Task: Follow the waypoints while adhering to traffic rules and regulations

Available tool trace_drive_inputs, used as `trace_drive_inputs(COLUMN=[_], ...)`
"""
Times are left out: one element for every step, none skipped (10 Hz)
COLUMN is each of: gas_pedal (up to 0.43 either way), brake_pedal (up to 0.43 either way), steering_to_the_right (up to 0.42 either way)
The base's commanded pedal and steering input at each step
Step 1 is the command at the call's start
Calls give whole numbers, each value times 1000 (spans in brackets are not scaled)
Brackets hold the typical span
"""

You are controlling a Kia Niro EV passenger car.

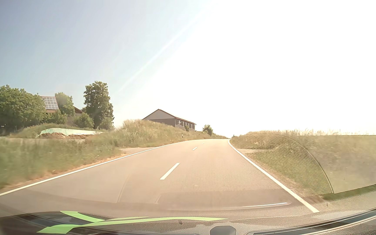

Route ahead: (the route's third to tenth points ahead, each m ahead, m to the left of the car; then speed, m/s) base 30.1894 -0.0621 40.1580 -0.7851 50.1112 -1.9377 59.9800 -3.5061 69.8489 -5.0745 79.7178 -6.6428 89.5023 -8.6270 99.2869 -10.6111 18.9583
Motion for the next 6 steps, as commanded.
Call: trace_drive_inputs(gas_pedal=[87,87,87,87,98,118], brake_pedal=[0,0,0,0,0,0], steering_to_the_right=[12,13,13,13,13,13])
